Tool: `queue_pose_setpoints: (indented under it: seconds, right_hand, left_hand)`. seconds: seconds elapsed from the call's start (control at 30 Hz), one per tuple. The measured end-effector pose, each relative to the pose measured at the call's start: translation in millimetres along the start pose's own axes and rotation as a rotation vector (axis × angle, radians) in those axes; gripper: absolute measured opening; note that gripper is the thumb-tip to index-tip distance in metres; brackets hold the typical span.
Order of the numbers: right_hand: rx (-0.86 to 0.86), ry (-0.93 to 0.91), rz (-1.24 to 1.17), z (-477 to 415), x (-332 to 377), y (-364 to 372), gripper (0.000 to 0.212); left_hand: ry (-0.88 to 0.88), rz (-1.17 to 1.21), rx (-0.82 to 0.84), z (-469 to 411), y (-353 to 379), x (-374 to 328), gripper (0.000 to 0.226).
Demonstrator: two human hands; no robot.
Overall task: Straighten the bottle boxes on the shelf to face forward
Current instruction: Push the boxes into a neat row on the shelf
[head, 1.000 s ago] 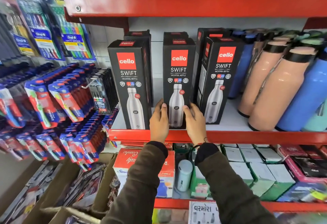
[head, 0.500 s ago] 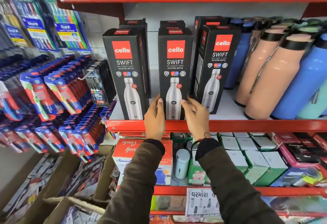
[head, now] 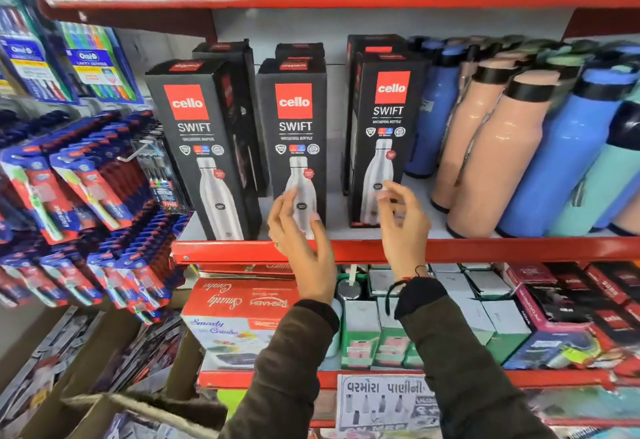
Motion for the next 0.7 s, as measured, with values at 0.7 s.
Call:
queue_pose_setpoints:
  seconds: [0.7]
  right_hand:
    - [0.288, 0.014, 0.065, -40, -52, 24, 0.039]
  left_hand:
    - [-0.540, -0.023, 0.200, 6, 96, 75, 0.040]
Point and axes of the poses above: each hand's wrist, its own z-axis away from the middle knuckle, its own y-axis out of the palm, x = y × z, the point moved 10 cm from there along -z, towards the middle knuckle, and after that the axes turned 15 degrees about z, right-handed, at the moved point
